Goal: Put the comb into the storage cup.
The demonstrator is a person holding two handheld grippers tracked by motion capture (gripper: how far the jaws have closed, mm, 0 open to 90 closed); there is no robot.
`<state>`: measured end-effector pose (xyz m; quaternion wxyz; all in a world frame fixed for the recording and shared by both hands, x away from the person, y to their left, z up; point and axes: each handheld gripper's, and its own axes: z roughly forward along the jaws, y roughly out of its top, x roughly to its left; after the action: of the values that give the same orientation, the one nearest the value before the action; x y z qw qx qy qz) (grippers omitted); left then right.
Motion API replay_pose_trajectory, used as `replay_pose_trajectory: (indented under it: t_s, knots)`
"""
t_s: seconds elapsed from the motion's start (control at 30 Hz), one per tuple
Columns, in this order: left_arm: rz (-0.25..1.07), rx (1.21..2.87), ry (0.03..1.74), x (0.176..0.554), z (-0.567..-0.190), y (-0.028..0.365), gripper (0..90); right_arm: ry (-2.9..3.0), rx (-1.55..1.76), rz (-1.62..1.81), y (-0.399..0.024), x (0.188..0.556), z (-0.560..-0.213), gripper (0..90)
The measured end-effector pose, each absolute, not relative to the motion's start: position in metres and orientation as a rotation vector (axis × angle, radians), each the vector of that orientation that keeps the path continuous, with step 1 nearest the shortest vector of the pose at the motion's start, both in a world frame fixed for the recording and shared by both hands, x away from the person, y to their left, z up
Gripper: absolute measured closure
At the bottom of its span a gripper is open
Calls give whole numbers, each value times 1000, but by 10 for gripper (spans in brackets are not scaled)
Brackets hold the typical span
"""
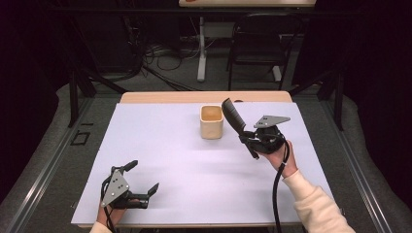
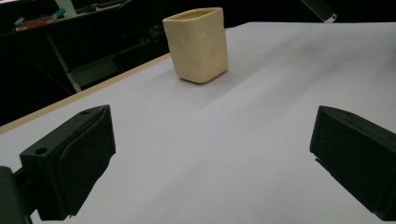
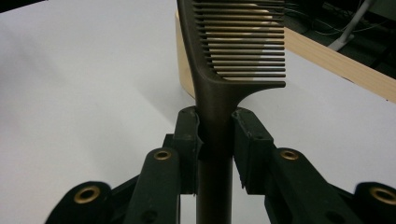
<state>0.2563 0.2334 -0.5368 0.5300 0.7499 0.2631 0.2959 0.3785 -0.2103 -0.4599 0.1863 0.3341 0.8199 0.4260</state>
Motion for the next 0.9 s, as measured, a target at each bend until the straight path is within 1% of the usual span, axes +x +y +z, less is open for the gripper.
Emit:
replay_pose_trajectory:
  t_s: [0.9]
  knots:
    - [703, 1786, 630, 256, -537, 233, 3, 2289, 930, 1220, -193, 400, -448, 724]
